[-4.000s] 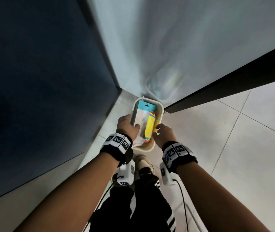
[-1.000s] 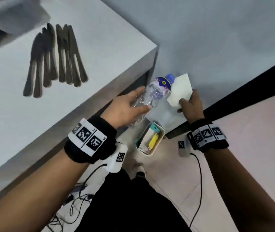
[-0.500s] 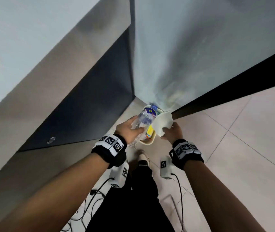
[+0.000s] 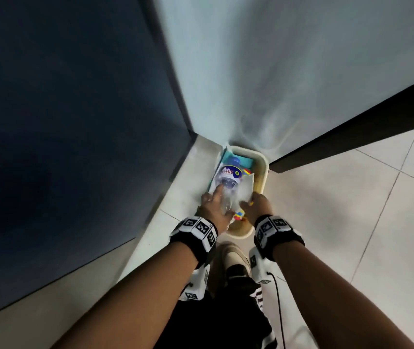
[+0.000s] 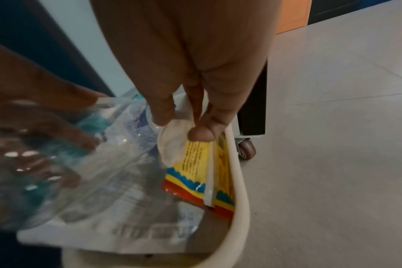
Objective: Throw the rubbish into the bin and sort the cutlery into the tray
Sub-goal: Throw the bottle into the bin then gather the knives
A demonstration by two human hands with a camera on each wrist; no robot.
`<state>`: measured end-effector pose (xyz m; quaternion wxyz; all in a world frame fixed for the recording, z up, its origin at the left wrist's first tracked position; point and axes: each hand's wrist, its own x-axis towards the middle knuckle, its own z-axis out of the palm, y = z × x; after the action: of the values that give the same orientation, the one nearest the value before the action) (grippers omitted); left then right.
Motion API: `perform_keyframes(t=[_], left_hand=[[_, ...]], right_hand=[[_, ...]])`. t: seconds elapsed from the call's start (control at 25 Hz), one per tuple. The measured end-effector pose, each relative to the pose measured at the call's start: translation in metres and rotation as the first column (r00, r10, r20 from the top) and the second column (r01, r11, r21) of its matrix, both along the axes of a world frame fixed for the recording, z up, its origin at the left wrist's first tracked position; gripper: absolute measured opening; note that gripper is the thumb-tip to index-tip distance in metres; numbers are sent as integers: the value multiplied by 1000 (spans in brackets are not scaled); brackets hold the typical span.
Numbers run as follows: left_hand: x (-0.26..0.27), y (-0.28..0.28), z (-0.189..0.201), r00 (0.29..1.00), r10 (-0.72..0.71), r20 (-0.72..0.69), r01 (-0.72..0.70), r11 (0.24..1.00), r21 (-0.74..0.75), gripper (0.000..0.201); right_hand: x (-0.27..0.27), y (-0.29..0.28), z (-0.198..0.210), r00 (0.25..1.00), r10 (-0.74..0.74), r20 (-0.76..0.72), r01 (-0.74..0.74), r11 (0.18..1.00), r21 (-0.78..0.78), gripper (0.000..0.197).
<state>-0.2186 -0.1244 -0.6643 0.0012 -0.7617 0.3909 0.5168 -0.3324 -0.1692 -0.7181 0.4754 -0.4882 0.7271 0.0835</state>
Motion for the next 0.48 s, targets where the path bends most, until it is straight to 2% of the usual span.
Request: perform_keyframes(t=[0.12,0.24,0.36,0.48], left_hand=[[1,-12,-40,992,-122,43,118,990,78,76],[5,-21,-45,971,-229,68,219,968,125,80],[8,-24,-12,990,-122,67,119,992,52,71],[10,-24,48,999,26,27,-26,1000,7,54]], right_hand=[[-3,5,-22,998,-57,-17,57,998,-9,48],[-6,9,-20,989,-147,-9,147,988,-45,55],[-8,7,2,990,-143,-18,141,987,-78,52],[-12,1,56,999,-8,-37,4,994,-108,43]])
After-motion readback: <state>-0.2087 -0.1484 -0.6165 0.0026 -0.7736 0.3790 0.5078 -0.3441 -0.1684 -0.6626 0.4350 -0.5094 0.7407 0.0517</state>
